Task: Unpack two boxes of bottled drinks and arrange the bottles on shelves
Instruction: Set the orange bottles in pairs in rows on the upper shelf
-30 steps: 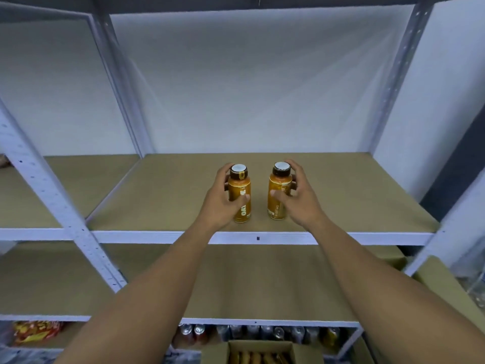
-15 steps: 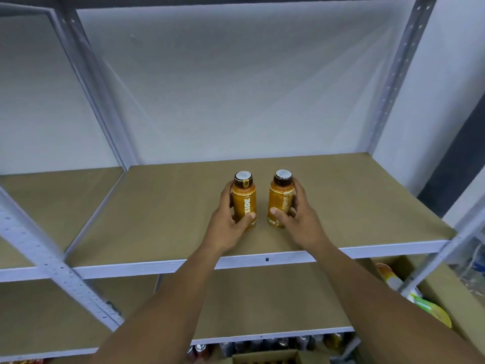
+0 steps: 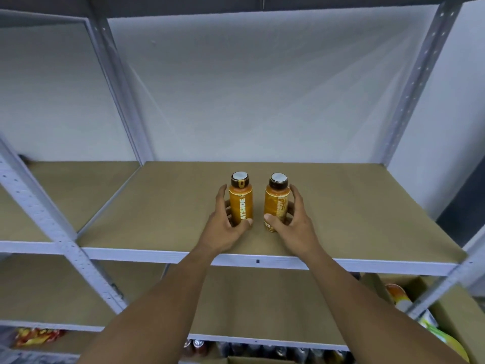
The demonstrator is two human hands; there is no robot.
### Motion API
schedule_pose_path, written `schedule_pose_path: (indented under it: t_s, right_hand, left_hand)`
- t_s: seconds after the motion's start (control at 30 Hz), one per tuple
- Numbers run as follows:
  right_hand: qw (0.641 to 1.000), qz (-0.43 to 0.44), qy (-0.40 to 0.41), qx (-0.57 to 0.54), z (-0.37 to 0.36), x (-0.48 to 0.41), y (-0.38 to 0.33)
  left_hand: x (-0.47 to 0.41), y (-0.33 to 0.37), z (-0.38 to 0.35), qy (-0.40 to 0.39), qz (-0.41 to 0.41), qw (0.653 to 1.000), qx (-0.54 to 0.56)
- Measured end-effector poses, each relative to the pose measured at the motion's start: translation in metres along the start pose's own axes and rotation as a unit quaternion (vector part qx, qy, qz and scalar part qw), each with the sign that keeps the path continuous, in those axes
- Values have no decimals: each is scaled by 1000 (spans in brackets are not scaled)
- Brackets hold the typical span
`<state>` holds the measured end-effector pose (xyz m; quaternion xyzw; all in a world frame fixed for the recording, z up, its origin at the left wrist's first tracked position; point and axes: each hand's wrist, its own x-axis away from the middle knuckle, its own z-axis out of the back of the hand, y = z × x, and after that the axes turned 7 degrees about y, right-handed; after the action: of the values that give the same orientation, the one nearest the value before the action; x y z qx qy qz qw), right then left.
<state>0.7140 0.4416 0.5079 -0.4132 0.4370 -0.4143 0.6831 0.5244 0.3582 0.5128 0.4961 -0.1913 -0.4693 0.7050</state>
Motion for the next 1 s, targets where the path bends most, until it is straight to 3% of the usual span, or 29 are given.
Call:
schedule_pose_path:
  t_s: [0.2, 1.0]
  right_hand:
    - [1000, -9, 16, 17, 0, -3, 3]
    - [998, -20, 40, 40, -3, -2, 0]
  left_hand:
    - [-2, -2, 0, 28, -6, 999, -21]
    - [-6, -8, -2, 9, -4, 1000, -24]
